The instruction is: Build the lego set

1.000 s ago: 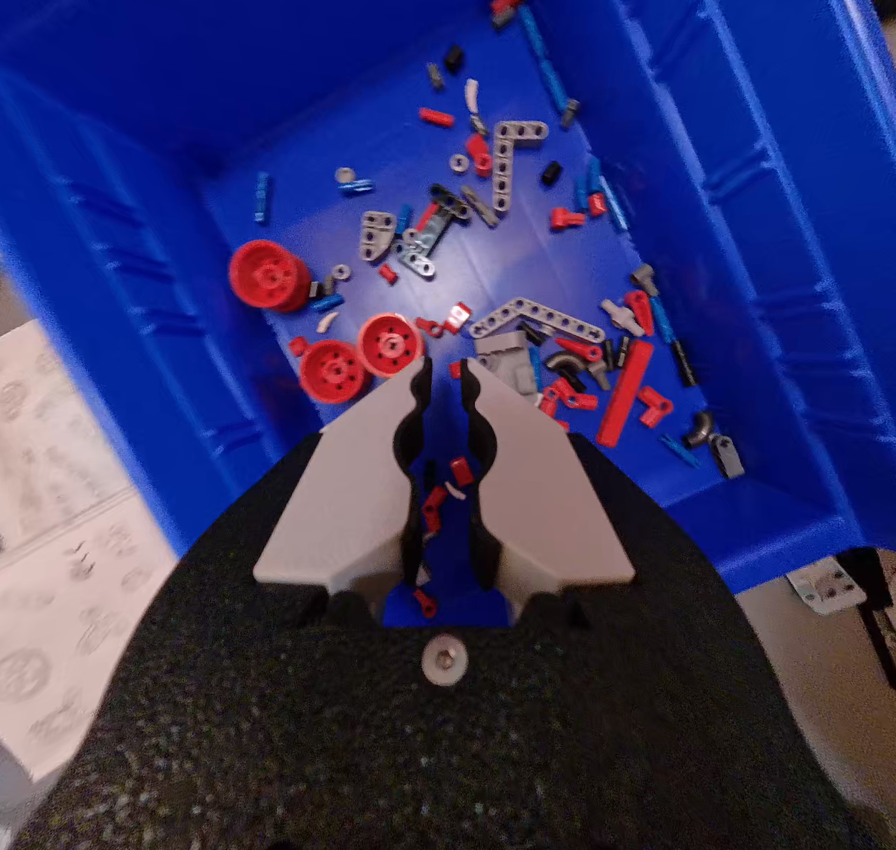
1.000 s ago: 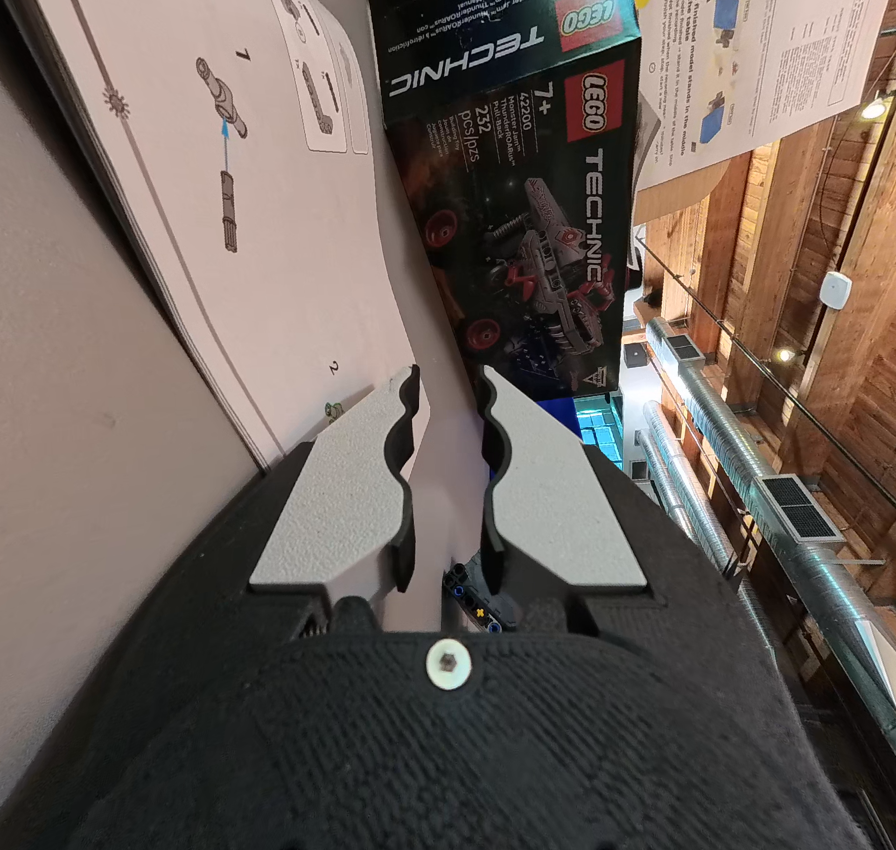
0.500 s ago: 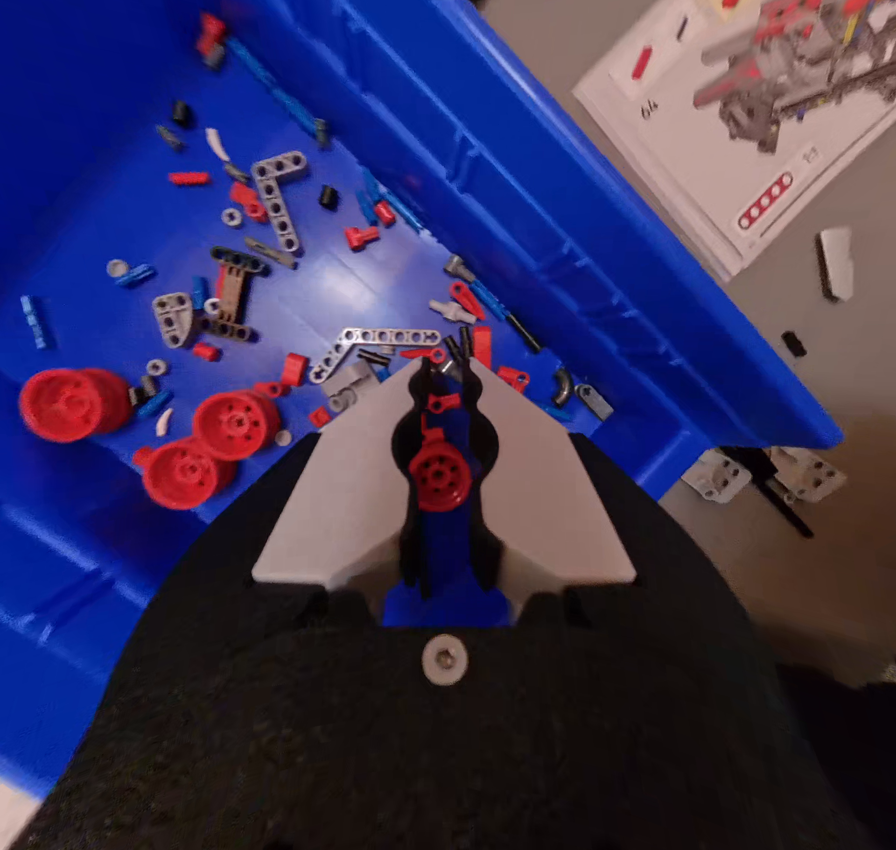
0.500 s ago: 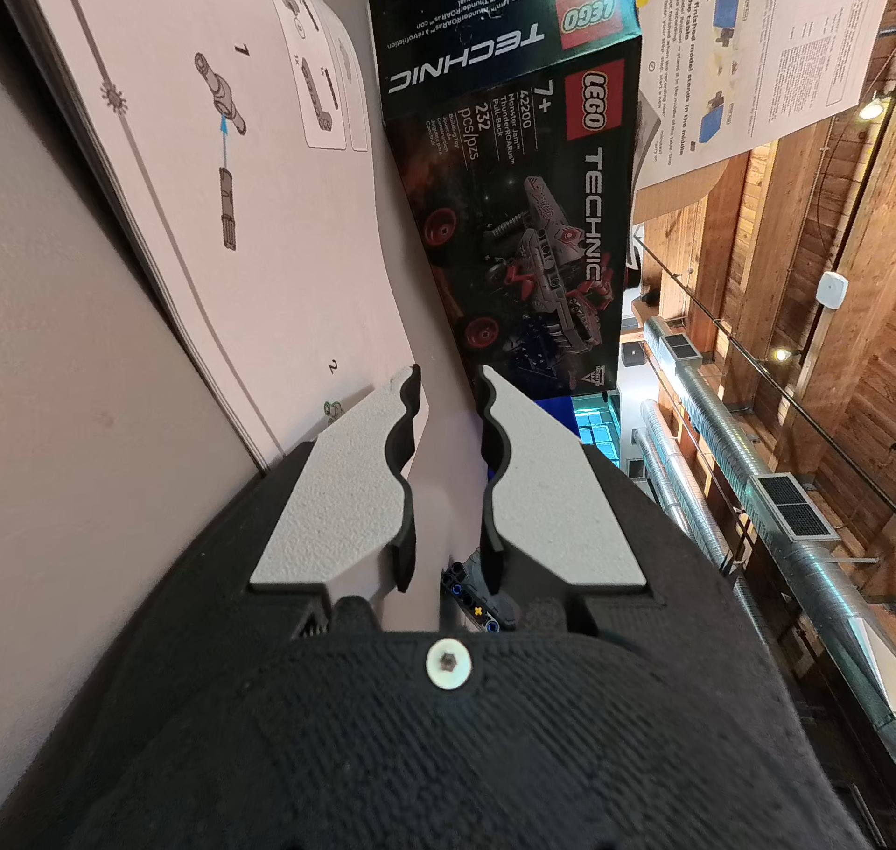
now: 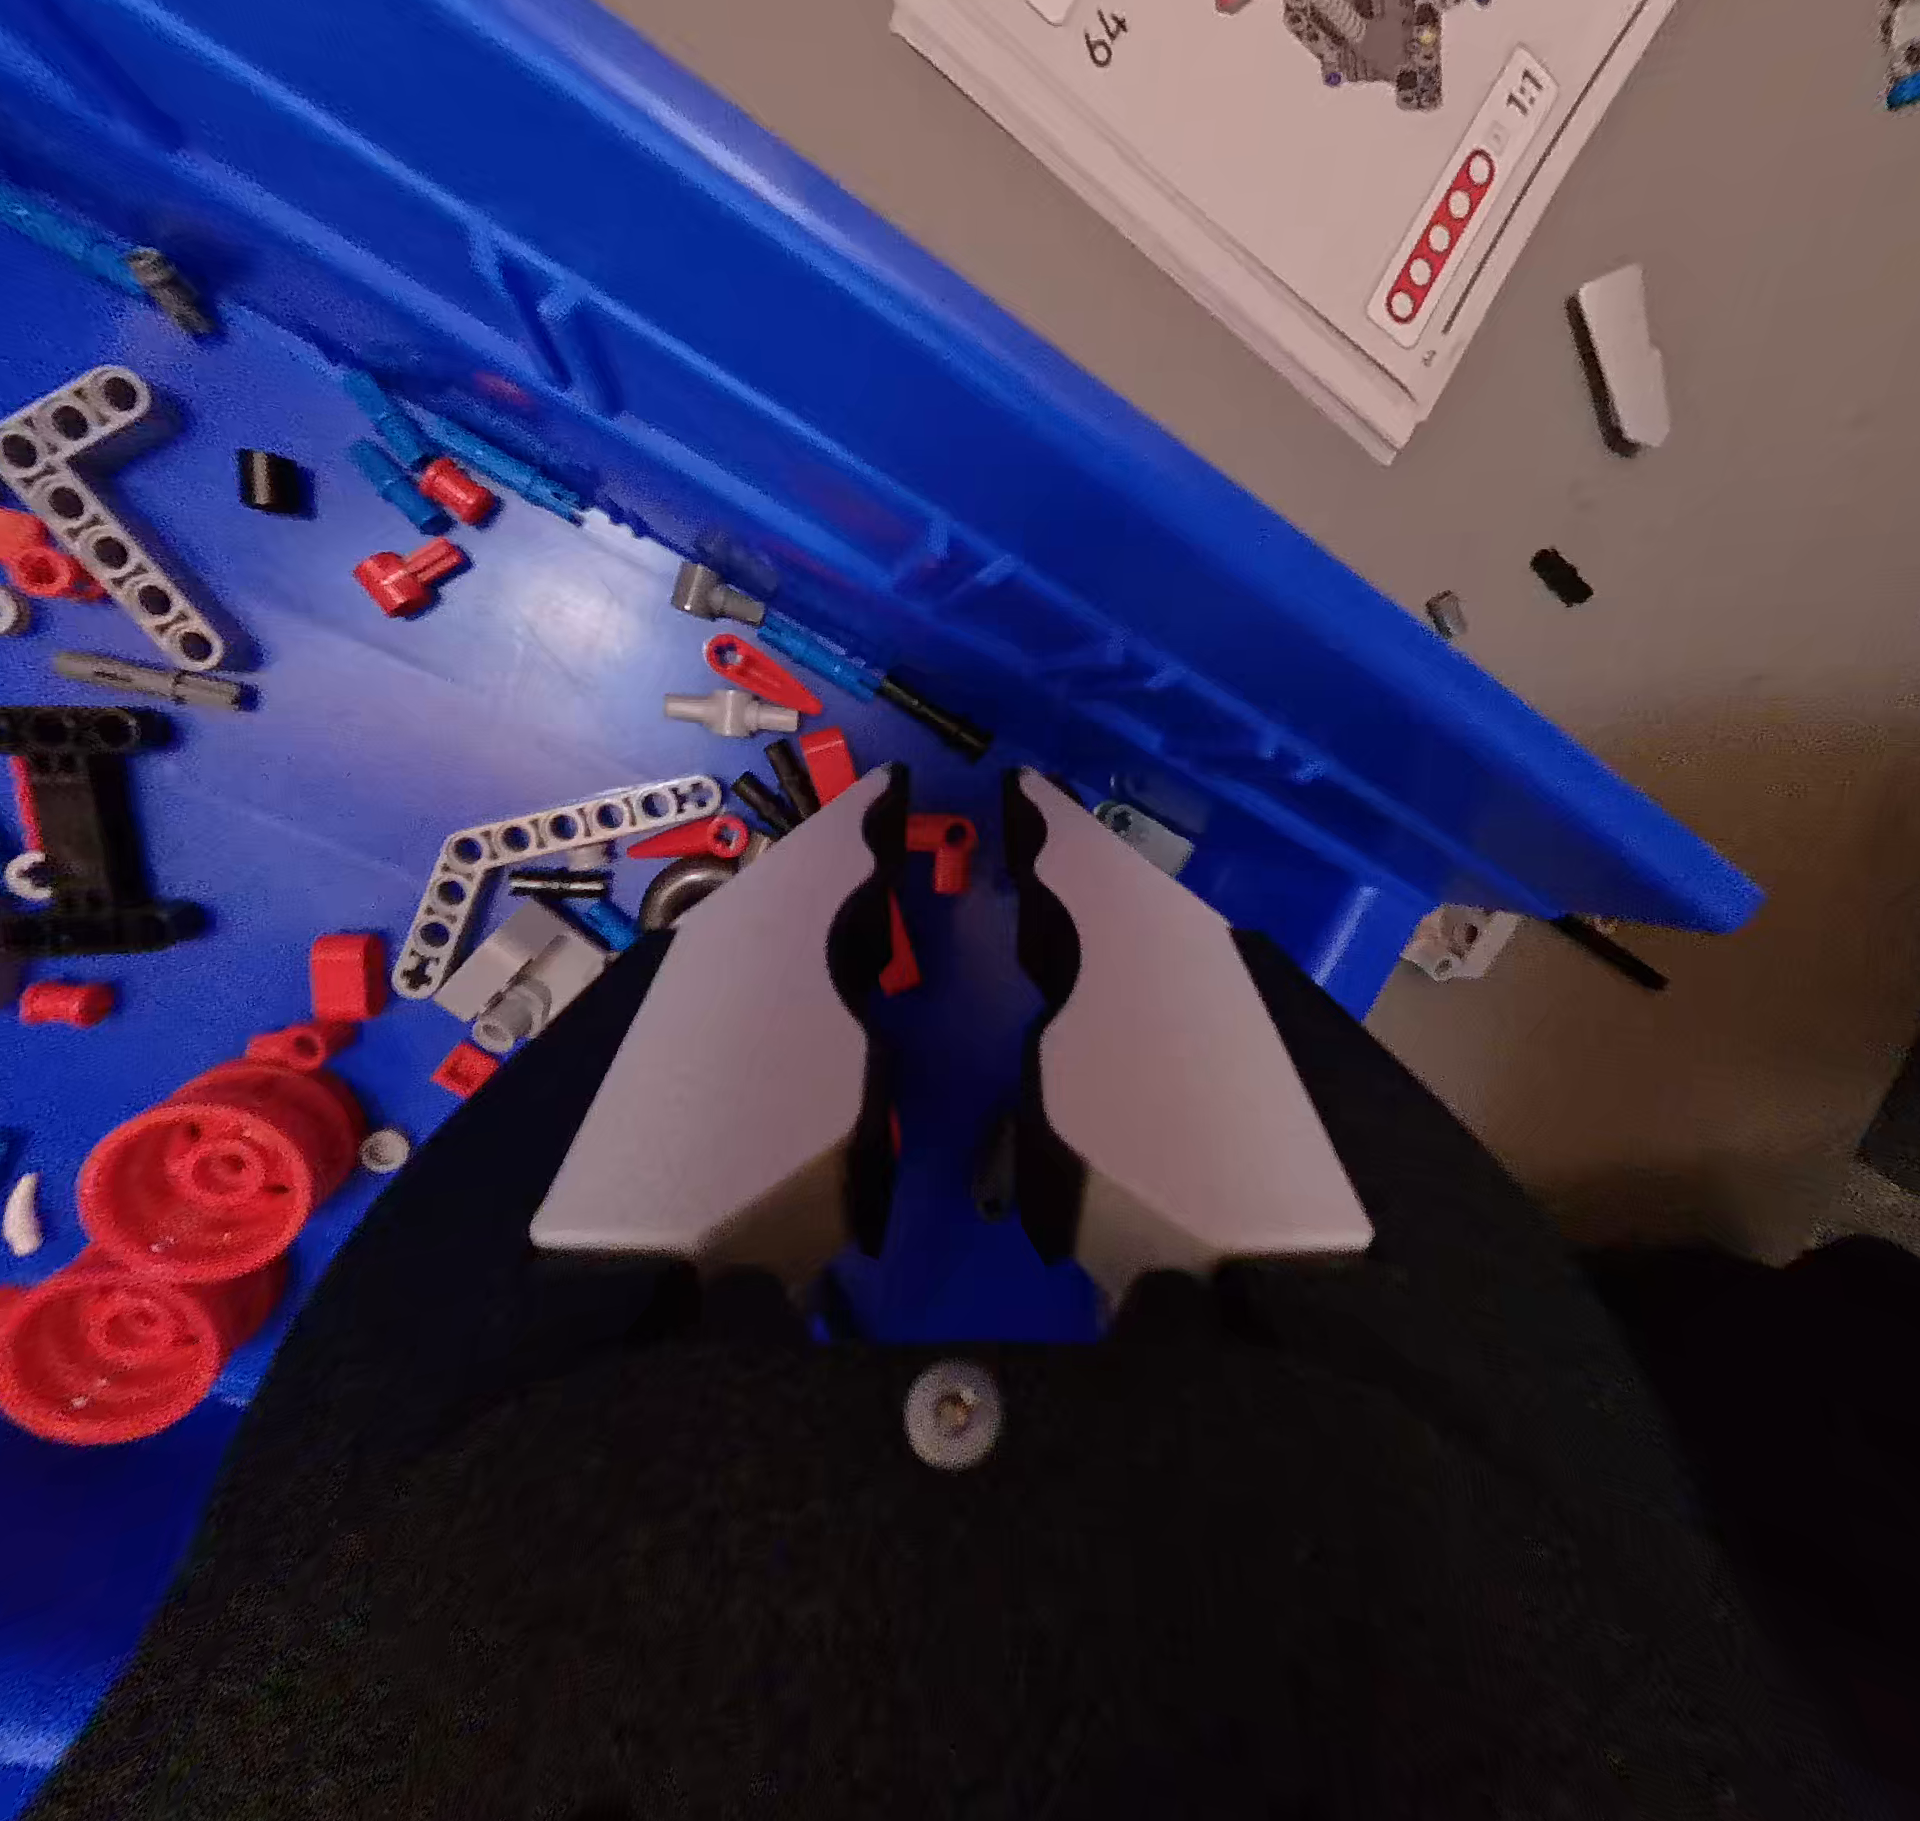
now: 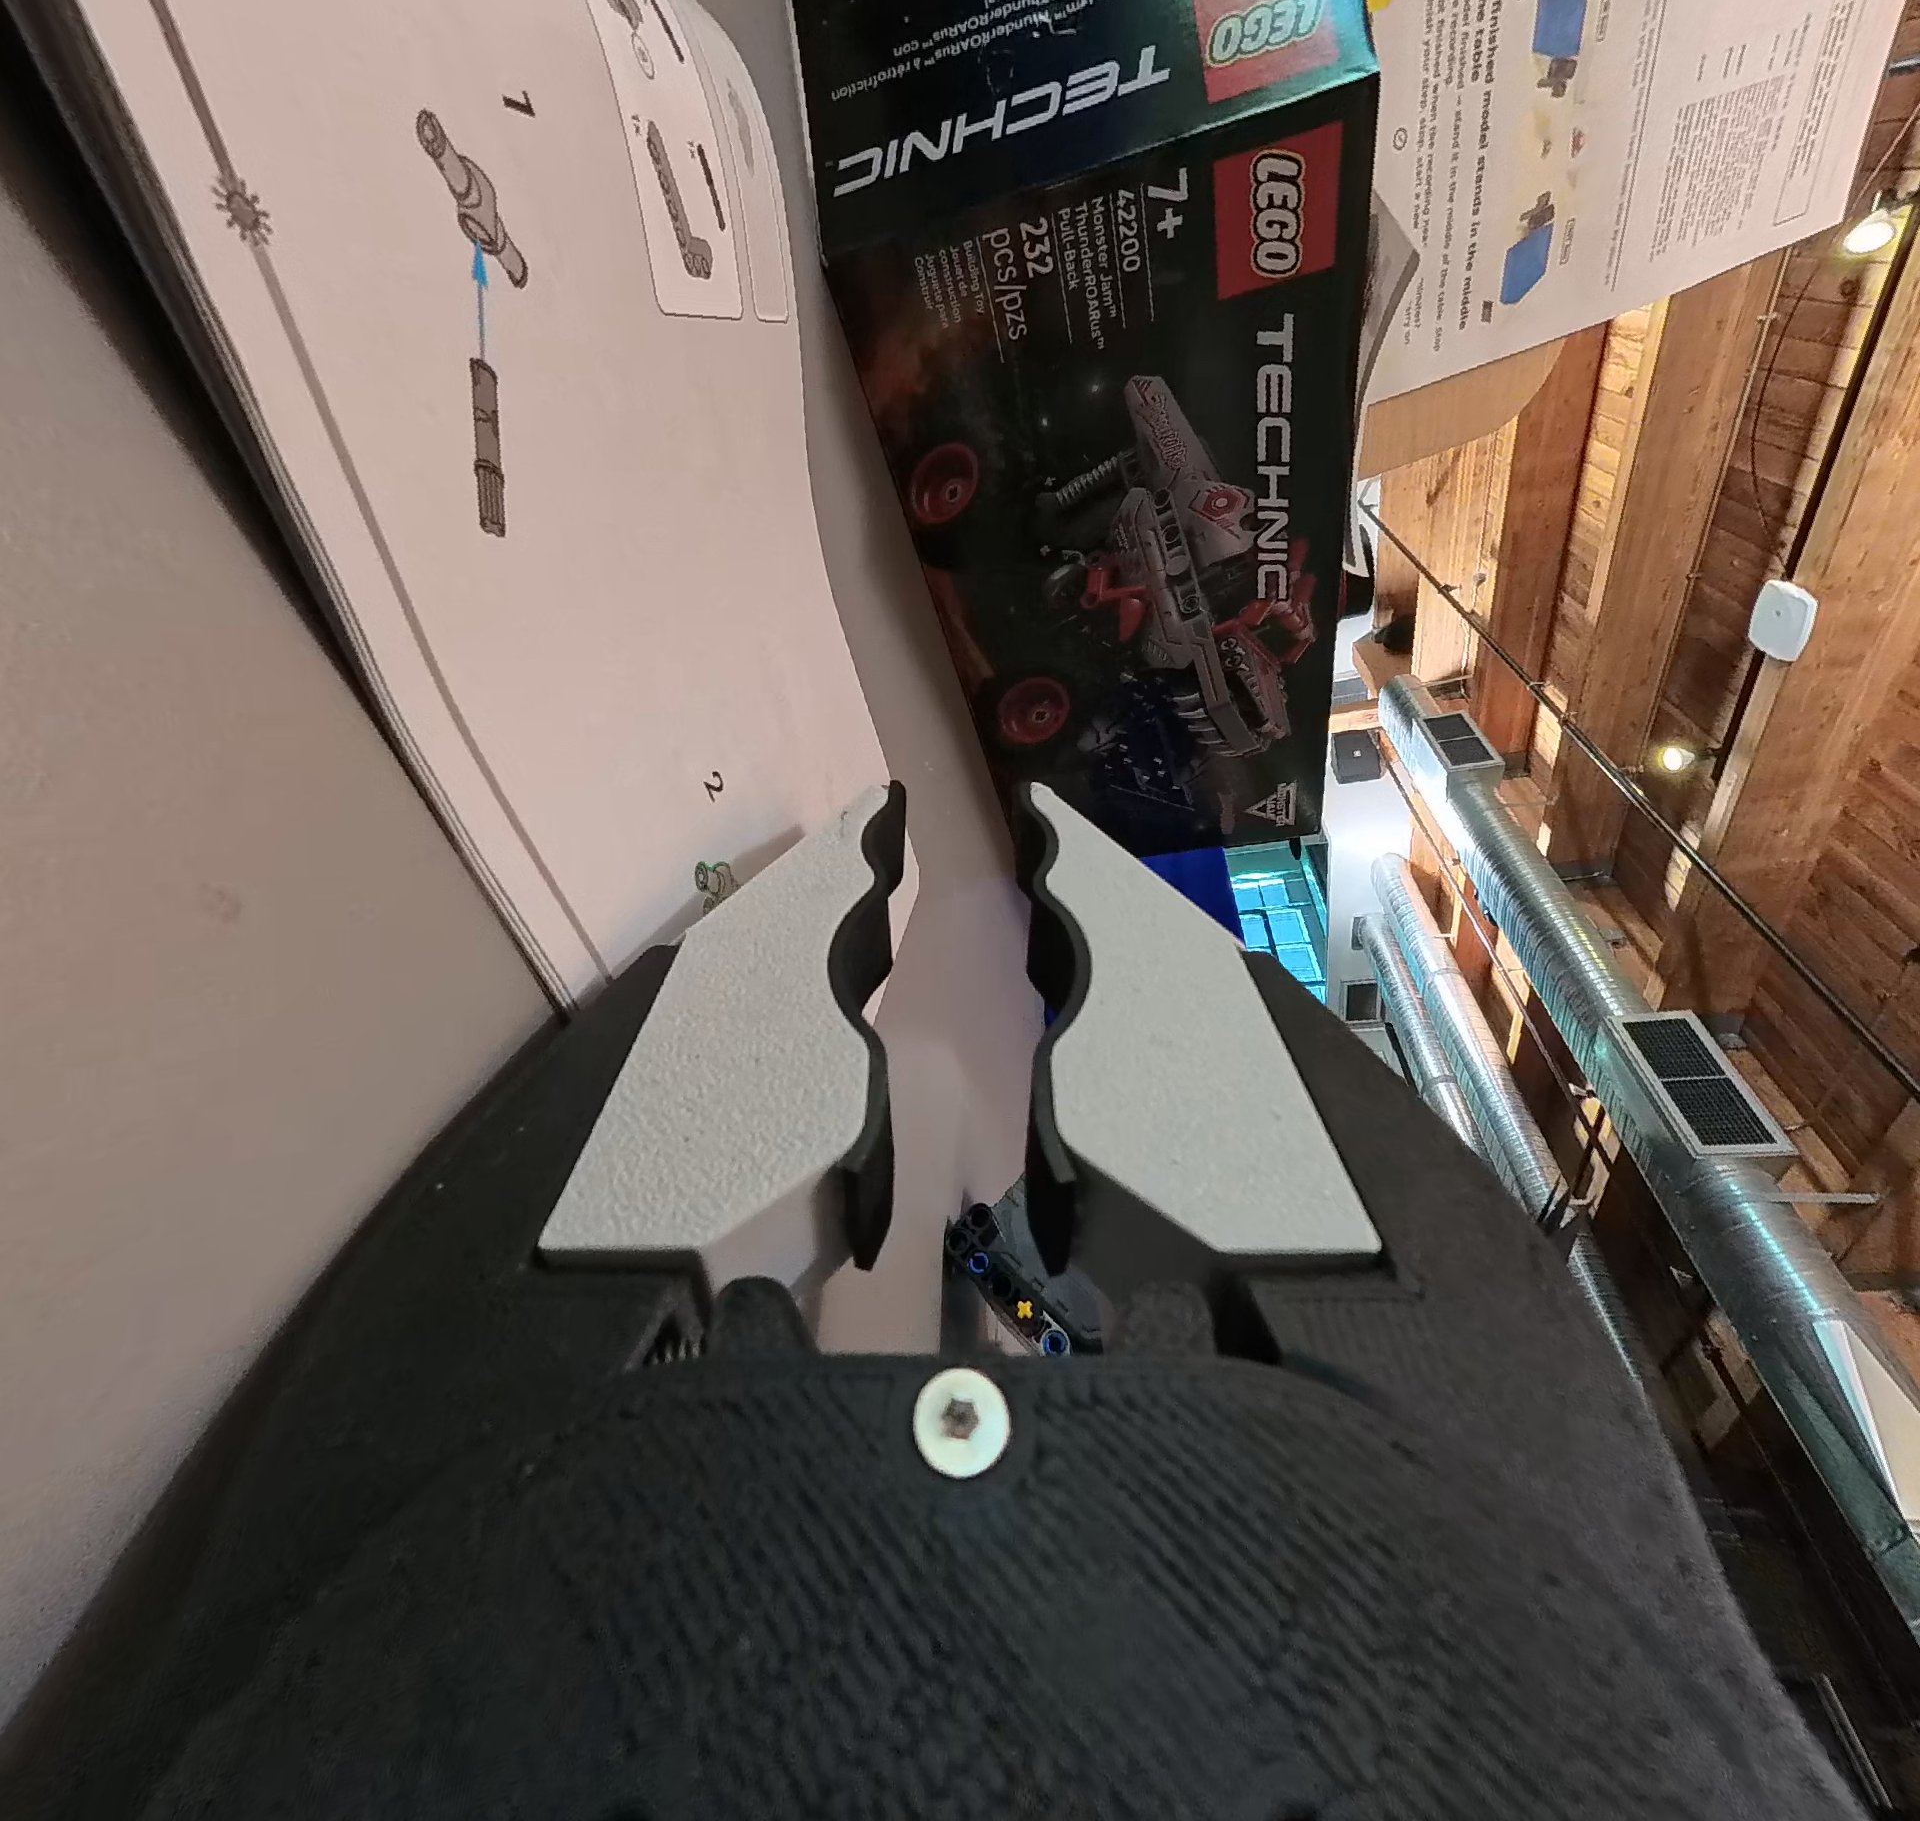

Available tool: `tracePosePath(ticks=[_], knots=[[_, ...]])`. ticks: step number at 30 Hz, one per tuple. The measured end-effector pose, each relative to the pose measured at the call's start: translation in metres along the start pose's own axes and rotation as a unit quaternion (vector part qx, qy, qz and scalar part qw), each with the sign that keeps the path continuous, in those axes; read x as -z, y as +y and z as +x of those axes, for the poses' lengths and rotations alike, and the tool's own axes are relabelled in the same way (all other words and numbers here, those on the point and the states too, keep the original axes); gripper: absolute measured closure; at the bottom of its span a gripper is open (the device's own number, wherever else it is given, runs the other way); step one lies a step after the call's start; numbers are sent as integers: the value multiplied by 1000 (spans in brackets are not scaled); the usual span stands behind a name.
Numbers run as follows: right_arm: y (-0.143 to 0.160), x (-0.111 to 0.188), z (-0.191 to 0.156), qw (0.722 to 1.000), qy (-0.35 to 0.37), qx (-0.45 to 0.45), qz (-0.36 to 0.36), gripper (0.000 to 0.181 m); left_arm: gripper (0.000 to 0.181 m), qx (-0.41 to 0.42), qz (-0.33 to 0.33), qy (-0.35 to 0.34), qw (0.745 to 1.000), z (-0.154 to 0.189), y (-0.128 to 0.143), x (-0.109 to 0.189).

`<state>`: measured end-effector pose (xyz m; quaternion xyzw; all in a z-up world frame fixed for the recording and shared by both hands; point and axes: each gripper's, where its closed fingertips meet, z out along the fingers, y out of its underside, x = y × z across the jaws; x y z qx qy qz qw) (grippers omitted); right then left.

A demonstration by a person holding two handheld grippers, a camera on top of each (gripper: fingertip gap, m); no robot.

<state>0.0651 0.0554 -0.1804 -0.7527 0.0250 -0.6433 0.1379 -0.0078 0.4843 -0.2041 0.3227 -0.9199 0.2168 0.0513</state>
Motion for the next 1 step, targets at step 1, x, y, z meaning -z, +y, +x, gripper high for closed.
tracePosePath(ticks=[1], knots=[[0,0,0,1000,0,0,0,162,166,-2,-8,1,1000,0,3,-2]])
